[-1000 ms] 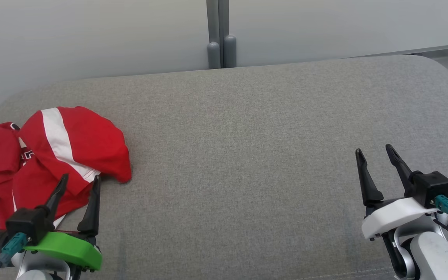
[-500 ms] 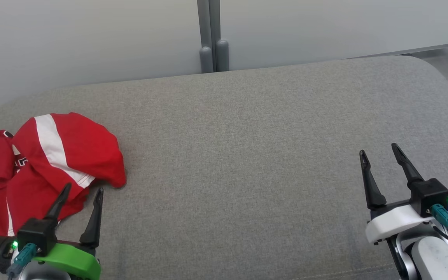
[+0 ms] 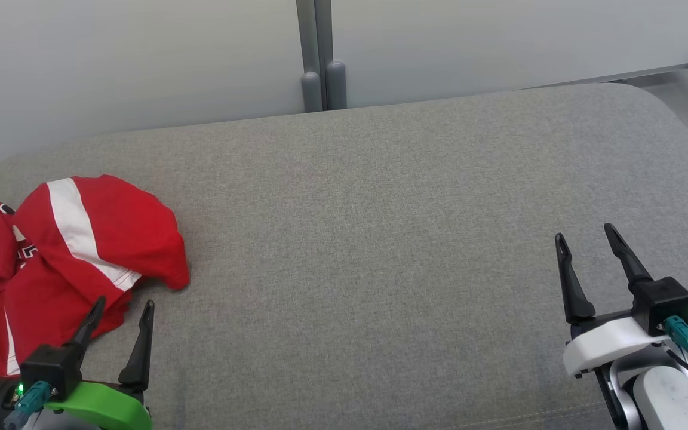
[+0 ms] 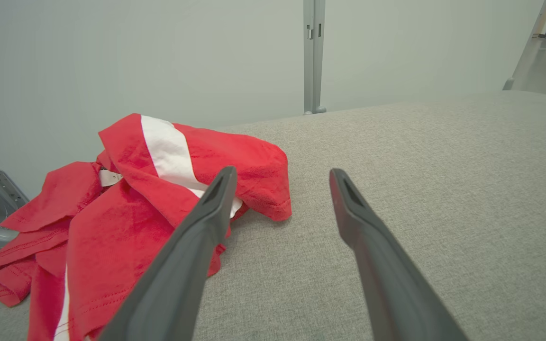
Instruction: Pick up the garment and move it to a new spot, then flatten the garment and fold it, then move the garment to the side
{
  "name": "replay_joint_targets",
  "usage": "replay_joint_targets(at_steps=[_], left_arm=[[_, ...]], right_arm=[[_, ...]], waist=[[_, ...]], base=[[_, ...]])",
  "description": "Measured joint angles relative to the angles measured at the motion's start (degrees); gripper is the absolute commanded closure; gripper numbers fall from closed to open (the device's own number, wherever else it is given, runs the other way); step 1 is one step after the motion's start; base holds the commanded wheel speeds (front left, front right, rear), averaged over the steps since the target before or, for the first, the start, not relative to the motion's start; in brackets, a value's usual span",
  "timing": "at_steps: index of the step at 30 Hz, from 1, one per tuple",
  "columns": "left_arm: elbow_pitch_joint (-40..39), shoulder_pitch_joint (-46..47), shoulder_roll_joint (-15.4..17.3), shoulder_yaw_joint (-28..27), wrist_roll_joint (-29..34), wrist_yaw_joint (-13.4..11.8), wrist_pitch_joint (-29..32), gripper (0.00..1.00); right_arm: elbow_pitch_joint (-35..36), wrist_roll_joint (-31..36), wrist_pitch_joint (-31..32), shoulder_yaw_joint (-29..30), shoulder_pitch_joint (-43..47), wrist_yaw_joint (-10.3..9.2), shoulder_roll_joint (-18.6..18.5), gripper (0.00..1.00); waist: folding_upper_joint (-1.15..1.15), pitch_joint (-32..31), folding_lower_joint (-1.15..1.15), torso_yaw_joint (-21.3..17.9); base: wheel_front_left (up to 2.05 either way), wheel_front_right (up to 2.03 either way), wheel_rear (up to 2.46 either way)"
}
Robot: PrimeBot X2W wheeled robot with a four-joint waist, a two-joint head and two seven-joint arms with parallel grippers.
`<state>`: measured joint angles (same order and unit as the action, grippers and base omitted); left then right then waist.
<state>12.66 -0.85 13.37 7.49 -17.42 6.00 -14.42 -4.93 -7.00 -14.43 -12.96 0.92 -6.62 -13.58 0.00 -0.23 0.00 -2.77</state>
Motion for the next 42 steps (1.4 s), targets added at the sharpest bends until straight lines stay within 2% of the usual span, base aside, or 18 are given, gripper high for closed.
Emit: replay_joint_targets(at_steps=[11, 20, 25, 33, 36, 42], left_arm=[[0.52, 1.39, -0.76, 0.30, 0.00, 0.29, 0.00, 0.00], [1.59, 1.86, -1.47, -2.35, -1.13, 0.30, 0.00, 0.00], [2.64, 1.13, -1.47, -3.89, -2.18, 0.30, 0.00, 0.00], [3.66, 1.15, -1.49, -4.54, -3.07, 0.64, 0.00, 0.00], [3.66, 1.13, -1.36, -5.82, -3.37, 0.79, 0.00, 0.00], [3.60, 1.08, -1.24, -6.93, -3.58, 0.81, 0.00, 0.00]], right_arm=[[0.58, -0.15, 0.00, 1.30, 0.96, 0.34, 0.09, 0.00], [0.22, -0.42, 0.00, -2.91, 0.76, 4.54, 1.14, 0.00], [-0.18, 0.05, 0.00, -4.54, 0.15, 6.09, 1.65, 0.00], [-0.76, 0.10, 0.00, -3.89, 0.04, 6.09, 1.99, 0.00], [-1.26, 0.46, 0.00, -4.67, -0.25, 6.65, 2.38, 0.00], [-1.60, 0.54, 0.00, -4.97, -0.79, 7.10, 2.72, 0.00]], waist=[[0.00, 0.36, 0.00, 1.53], [0.00, 0.55, 0.00, 6.92], [0.00, 0.63, 0.00, 10.68], [0.00, 0.68, 0.00, 16.10], [0.00, 0.65, 0.00, 17.86], [0.00, 0.95, 0.00, 18.40]], base=[[0.00, 0.00, 0.00], [0.00, 0.00, 0.00], [0.00, 0.00, 0.00], [0.00, 0.00, 0.00], [0.00, 0.00, 0.00], [0.00, 0.00, 0.00]])
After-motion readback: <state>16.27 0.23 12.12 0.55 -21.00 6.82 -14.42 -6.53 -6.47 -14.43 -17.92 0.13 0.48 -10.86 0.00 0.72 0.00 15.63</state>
